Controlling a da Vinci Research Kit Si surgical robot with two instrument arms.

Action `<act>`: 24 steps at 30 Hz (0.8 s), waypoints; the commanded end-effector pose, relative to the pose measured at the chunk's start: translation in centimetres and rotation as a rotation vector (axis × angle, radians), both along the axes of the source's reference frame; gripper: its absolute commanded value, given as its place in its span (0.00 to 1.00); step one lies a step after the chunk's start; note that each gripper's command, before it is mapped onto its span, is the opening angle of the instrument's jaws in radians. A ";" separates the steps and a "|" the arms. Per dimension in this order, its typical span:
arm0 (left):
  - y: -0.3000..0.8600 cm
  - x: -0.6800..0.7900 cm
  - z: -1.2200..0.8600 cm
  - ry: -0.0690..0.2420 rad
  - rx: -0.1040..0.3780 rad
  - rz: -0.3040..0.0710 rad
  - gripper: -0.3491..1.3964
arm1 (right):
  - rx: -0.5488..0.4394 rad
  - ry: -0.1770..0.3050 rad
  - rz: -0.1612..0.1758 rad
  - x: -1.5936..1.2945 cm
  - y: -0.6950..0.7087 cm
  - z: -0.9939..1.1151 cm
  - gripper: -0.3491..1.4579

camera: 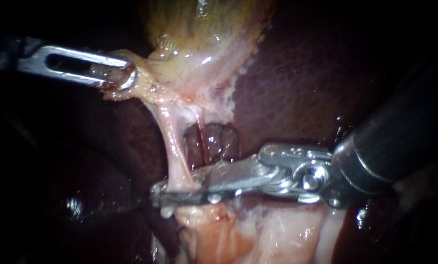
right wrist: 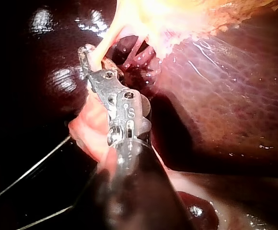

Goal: Going back second clip left tube

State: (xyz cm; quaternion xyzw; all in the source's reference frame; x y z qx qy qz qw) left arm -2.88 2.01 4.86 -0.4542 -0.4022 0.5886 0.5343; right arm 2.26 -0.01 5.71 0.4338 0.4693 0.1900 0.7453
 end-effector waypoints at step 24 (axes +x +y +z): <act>-0.02 0.02 0.01 -0.001 -0.004 -0.007 0.00 | -0.289 0.020 0.161 -0.02 0.14 0.33 0.47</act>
